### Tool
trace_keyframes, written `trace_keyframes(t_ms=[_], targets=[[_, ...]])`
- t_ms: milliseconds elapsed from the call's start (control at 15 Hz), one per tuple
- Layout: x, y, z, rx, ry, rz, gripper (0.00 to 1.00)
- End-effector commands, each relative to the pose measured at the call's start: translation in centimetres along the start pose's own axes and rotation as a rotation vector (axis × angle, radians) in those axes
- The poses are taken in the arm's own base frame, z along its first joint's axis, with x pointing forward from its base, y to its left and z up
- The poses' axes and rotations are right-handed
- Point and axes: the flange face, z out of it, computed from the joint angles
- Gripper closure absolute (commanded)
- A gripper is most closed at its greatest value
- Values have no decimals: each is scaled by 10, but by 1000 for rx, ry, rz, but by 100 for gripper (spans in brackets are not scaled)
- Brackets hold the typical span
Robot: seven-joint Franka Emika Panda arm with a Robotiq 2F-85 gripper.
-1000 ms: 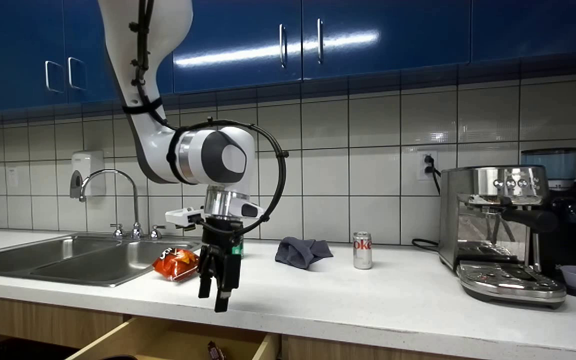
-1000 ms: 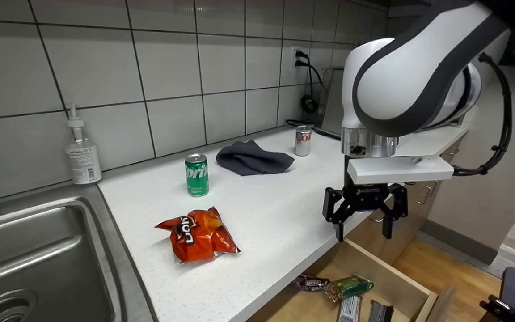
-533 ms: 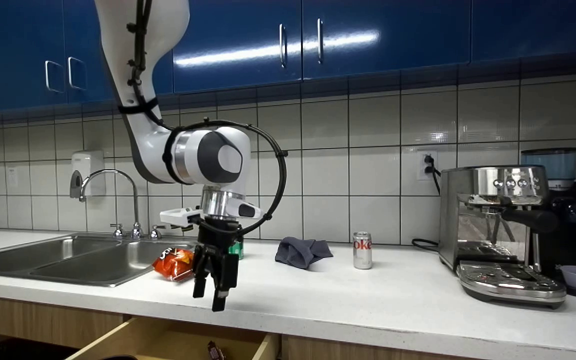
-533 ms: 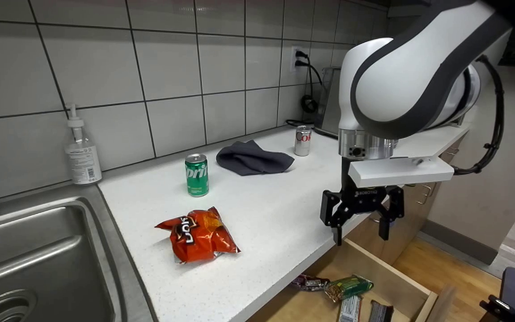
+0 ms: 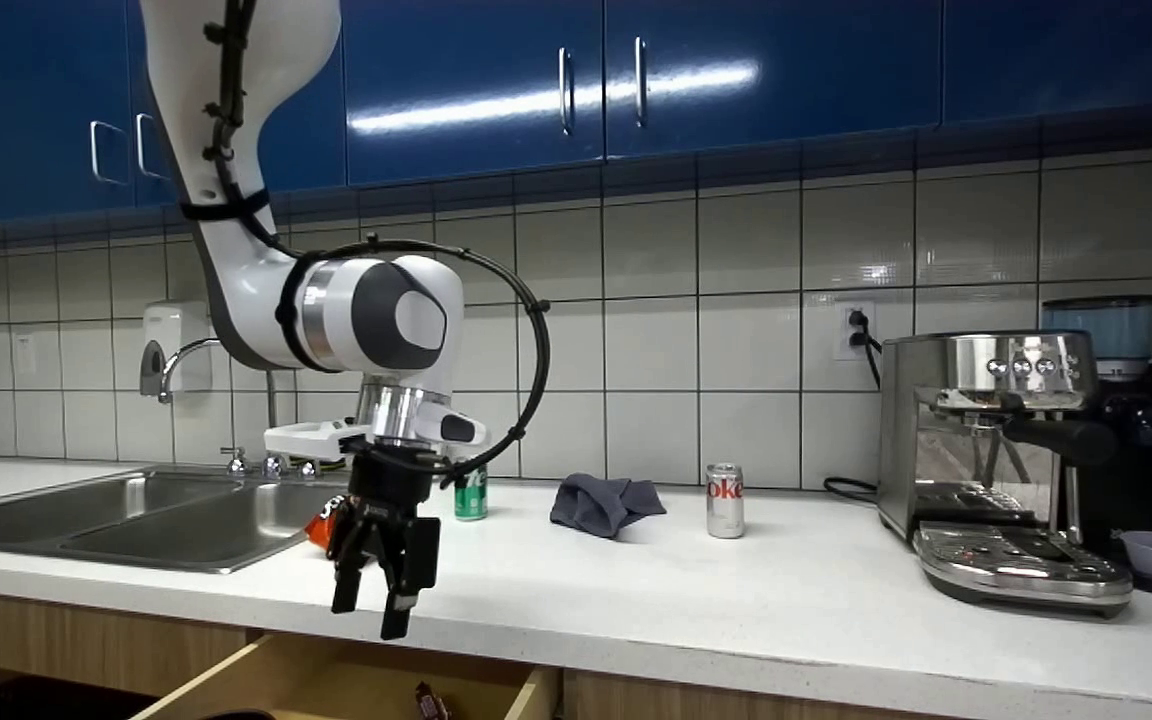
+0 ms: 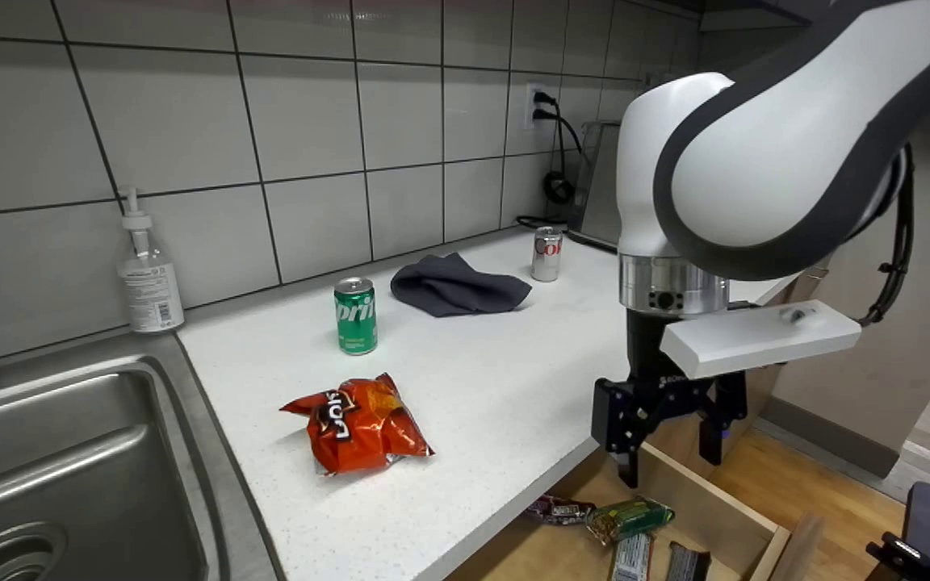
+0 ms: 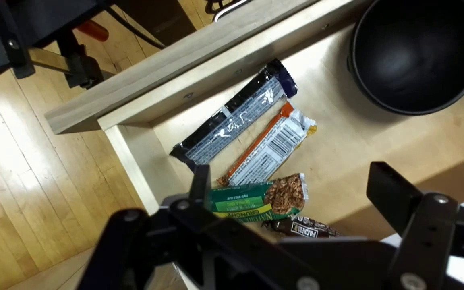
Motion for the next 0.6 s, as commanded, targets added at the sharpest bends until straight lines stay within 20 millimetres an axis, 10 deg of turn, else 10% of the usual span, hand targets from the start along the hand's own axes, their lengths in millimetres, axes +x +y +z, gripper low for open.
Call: trace_keyframes(t_ms=[0, 533], targets=[[-30, 6, 2, -7, -4, -55, 0], [-69, 22, 24, -41, -55, -74, 0]])
